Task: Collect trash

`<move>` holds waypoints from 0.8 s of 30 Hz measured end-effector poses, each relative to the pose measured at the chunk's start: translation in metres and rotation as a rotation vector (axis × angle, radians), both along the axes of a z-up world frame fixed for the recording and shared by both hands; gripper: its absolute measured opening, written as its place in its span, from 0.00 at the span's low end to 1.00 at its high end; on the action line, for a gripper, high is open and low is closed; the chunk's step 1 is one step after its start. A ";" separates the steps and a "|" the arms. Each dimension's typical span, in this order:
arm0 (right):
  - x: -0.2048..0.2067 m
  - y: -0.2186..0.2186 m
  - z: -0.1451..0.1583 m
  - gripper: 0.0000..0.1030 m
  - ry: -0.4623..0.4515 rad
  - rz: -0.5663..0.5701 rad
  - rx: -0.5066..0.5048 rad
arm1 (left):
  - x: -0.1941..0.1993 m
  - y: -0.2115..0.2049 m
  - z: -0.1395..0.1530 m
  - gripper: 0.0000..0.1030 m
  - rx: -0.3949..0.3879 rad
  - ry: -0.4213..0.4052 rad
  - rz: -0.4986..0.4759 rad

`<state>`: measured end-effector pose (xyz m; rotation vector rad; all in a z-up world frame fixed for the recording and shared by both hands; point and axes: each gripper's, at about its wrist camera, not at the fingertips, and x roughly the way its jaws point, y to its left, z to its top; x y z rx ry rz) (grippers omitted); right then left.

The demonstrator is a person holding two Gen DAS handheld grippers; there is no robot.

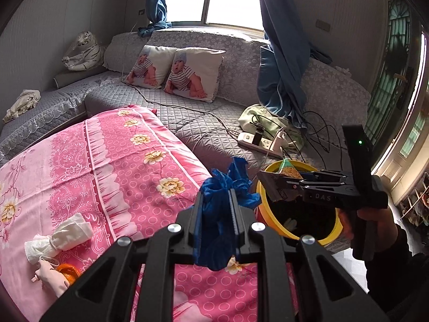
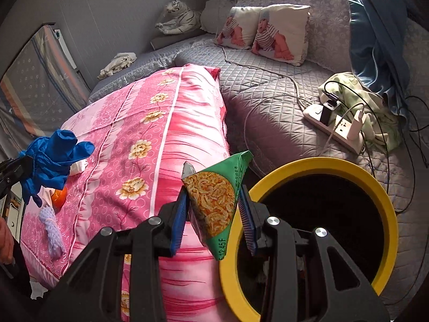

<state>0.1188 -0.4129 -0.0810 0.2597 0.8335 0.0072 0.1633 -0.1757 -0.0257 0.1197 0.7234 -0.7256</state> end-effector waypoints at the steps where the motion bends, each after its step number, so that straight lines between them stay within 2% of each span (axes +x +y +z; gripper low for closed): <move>1: -0.003 -0.008 0.001 0.34 -0.002 -0.021 -0.003 | -0.001 -0.007 0.000 0.16 0.003 0.000 -0.014; 10: -0.030 -0.065 0.000 0.34 -0.014 -0.175 -0.010 | -0.016 -0.063 0.000 0.16 0.017 -0.003 -0.143; 24: -0.051 -0.116 -0.012 0.34 0.010 -0.307 -0.028 | -0.026 -0.138 -0.019 0.16 0.028 0.025 -0.301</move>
